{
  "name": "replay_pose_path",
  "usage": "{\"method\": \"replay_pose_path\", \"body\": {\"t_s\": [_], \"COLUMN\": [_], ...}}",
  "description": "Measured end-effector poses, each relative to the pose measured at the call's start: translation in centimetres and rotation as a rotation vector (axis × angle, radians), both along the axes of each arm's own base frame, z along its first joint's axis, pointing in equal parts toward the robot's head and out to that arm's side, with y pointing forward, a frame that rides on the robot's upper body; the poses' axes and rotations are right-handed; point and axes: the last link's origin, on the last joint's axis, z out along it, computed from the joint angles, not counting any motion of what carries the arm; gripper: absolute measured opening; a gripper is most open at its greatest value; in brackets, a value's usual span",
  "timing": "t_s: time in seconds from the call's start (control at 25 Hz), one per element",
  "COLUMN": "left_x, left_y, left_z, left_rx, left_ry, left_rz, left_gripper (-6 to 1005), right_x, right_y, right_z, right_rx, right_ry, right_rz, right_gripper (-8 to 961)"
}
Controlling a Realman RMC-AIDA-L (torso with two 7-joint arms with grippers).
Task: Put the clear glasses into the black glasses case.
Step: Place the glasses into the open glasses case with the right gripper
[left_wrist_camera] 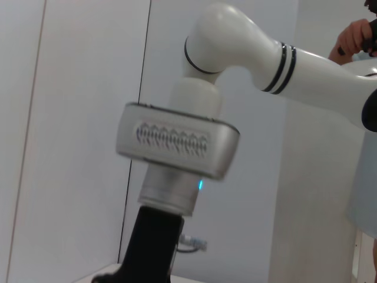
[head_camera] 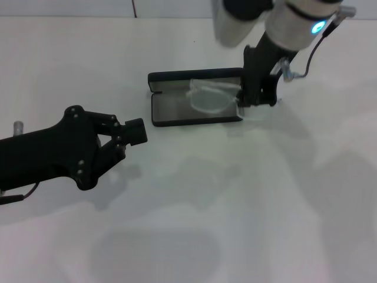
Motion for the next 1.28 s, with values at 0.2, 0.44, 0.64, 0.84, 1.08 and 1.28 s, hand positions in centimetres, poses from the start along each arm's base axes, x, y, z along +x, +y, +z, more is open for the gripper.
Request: {"method": "replay_pose_path", "body": {"t_s": [0.2,0.44,0.64,0.84,1.08,1.28], "left_x": [0.0,0.2,0.3,0.4,0.4,0.5], "left_y": [-0.1,0.1,0.2,0.2,0.3,0.3], "left_z": [-0.2,-0.2,-0.2,-0.2,-0.3,-0.3], "left_rx": [0.0,0.001,0.005,0.007,0.008,0.009], "left_ry": [0.001,0.001,0.004,0.004,0.003,0.003], "left_rz": [0.0,-0.007,-0.013,-0.013,-0.015,-0.016], "left_gripper": [86,91,94,98,102,106], "right_x": [-0.3,-0.7,-0.2,0.2,0.5,0.9], "right_y": [0.0,0.5,0.6,0.4,0.2,0.3], "right_z": [-1.2,-1.8,-2.6,-3.3,-3.9,-4.3], "right_rx": [0.018,0.051,0.065,0.058,0.052,0.059], "right_ry": [-0.038,-0.046,-0.048,-0.032,-0.007,-0.003], "right_rz": [0.067,0.129,0.173,0.19,0.209,0.215], "right_gripper": [40,40,39,39,40,40]}}
